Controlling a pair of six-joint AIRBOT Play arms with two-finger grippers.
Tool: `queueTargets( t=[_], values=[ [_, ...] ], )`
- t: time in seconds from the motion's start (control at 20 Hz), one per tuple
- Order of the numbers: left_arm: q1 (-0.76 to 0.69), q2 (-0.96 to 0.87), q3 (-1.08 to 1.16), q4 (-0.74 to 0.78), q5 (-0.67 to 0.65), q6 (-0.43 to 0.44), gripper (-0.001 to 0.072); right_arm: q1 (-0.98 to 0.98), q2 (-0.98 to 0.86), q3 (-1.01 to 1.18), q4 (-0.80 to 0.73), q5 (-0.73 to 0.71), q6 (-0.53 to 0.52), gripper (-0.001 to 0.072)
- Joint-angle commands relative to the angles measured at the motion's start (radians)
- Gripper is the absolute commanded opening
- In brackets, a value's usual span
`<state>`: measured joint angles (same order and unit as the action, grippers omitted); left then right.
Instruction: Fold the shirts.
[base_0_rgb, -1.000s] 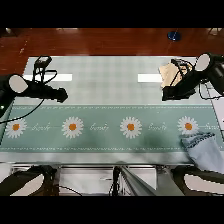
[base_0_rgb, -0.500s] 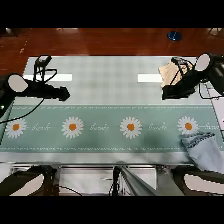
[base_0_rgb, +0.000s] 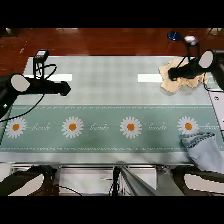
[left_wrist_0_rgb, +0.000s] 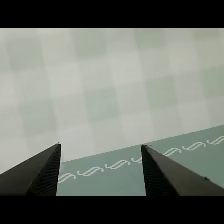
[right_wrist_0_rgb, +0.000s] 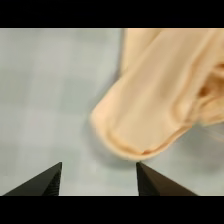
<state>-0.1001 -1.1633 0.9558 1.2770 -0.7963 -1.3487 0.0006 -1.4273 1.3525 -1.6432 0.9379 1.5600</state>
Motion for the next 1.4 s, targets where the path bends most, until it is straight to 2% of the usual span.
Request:
queueTargets(
  t=[0.0,0.2,0.25,0.4,0.6,1.0,1.05,1.1,1.15,1.2,1.35],
  values=[
    [0.001,-0.002,-0.001,-0.002,-0.048,0.000,0.0608,-0.108,-0.046,0.099,-0.157,-0.129,0.174,0.0516],
    [0.001,-0.002,0.000,-0.002,-0.061,0.000,0.0610,-0.271,-0.129,0.128,0.119,-0.108,0.142,0.0538],
    [0.001,-0.002,0.000,-0.002,-0.062,0.000,0.0610,-0.291,-0.145,0.128,0.159,-0.109,0.120,0.0580],
    [0.001,-0.002,0.000,-0.002,-0.061,0.000,0.0610,-0.305,-0.178,0.127,0.160,-0.126,0.072,0.0580],
    [0.000,-0.002,-0.001,-0.002,-0.061,0.000,0.0610,-0.305,-0.233,0.128,0.144,-0.218,0.083,0.0580],
    [0.000,-0.002,0.000,-0.016,-0.061,0.000,0.0610,-0.298,-0.394,0.127,0.182,-0.300,0.107,0.0571],
    [0.000,-0.002,0.000,-0.034,-0.061,0.000,0.0610,-0.294,-0.414,0.127,0.196,-0.298,0.132,0.0535],
    [0.000,-0.002,0.000,-0.052,-0.061,0.000,0.0610,-0.291,-0.429,0.127,0.221,-0.298,0.134,0.0358],
    [0.000,-0.002,0.000,-0.059,-0.061,0.000,0.0610,-0.290,-0.436,0.127,0.256,-0.298,0.129,0.0111],
    [0.000,-0.002,0.000,-0.059,-0.061,0.000,0.0609,-0.290,-0.436,0.128,0.289,-0.306,0.127,0.0023],
    [0.000,-0.002,0.000,-0.059,-0.061,0.000,0.0609,-0.289,-0.360,0.128,0.420,-0.363,0.000,0.0021]
  ],
)
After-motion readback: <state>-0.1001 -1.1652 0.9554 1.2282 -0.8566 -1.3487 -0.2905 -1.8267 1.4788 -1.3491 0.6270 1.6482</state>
